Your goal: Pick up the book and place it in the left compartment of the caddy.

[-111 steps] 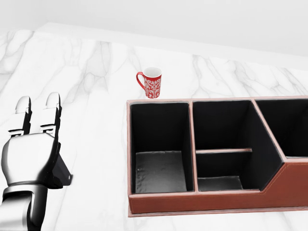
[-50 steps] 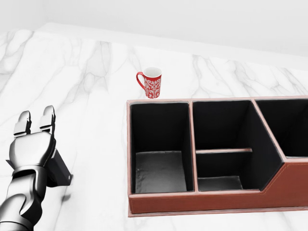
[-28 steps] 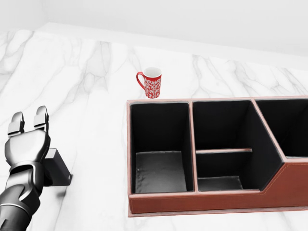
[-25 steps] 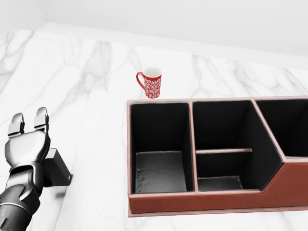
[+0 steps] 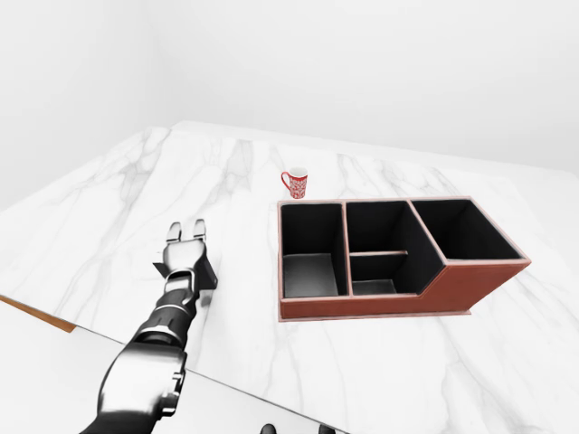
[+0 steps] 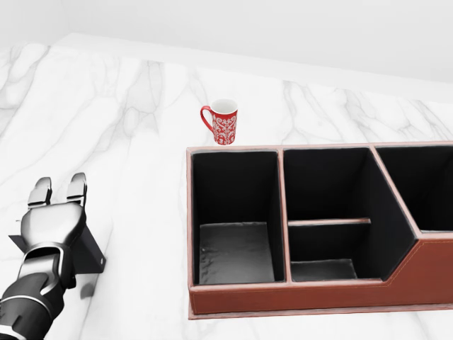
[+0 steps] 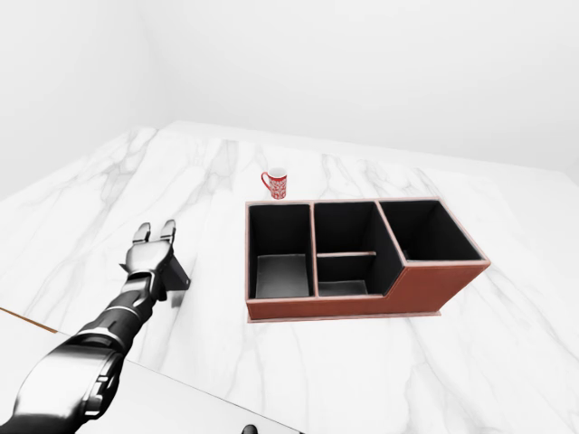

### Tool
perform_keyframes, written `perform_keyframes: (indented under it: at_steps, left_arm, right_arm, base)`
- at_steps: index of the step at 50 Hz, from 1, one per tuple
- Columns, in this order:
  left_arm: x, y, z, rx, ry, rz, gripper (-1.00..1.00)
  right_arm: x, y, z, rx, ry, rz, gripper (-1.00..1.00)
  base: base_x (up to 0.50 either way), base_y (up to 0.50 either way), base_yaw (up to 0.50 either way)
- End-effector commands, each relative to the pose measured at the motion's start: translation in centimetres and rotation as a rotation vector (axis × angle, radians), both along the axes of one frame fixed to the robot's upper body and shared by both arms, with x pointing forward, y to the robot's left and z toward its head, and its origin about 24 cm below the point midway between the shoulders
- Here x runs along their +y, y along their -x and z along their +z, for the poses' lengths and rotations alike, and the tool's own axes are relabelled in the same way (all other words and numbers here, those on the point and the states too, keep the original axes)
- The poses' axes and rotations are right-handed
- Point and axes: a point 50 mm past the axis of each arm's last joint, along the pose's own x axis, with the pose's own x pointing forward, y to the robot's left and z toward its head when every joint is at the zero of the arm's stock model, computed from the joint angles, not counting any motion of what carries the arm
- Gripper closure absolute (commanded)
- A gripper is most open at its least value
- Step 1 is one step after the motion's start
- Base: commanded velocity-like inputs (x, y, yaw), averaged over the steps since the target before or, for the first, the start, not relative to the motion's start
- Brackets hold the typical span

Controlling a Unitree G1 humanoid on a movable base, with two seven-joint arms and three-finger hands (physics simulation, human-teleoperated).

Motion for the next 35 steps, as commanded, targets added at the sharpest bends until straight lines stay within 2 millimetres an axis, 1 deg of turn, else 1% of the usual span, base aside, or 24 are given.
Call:
perform_keyframes:
  at_steps: [1,4,5,7,9,18,22,26,35]
  left_arm:
    - [-0.1,0.4,-1.0,0.092,-0.010,-0.007,-1.00]
    - [-0.1,0.5,-1.0,0.095,-0.011,-0.007,-1.00]
    - [-0.1,0.8,-1.5,0.131,-0.003,-0.001,-1.00]
    - [0.0,0.8,-1.6,0.130,-0.003,0.001,-1.00]
    - [0.2,1.0,-1.8,0.144,0.008,0.014,-1.00]
    - [0.9,1.0,-1.4,0.127,0.013,0.036,-1.00]
    - [1.6,1.3,-1.5,0.132,0.025,0.065,-1.00]
    - [2.0,1.5,-1.6,0.131,0.039,0.083,-1.00]
    - [3.0,2.3,-2.1,0.147,0.072,0.132,-1.00]
  right_arm:
    - [0.0,0.1,0.1,-0.002,0.003,-0.001,-1.00]
    - [0.0,0.0,0.0,-0.001,0.002,-0.001,-1.00]
    - [0.0,0.0,0.1,-0.002,0.004,0.000,-1.00]
    - [0.0,0.0,0.2,-0.005,0.007,-0.001,-1.00]
    - [0.0,-0.1,-0.1,0.001,-0.002,0.003,-1.00]
    - [0.0,-0.1,-0.1,0.003,-0.002,0.005,-1.00]
    - [0.0,-0.1,-0.2,0.005,-0.003,0.006,-1.00]
    - [0.1,0.1,0.0,0.001,0.004,0.004,-1.00]
    - [0.0,-0.2,-0.4,0.012,-0.008,0.008,-1.00]
  base:
    - [0.00,0.00,0.00]
    - [0.00,0.00,0.00]
    - [0.00,0.00,0.00]
    - [0.00,0.00,0.00]
    - [0.00,0.00,0.00]
    - [0.00,0.00,0.00]
    - [0.00,0.00,0.00]
    - [0.00,0.00,0.00]
    - [0.00,0.00,0.00]
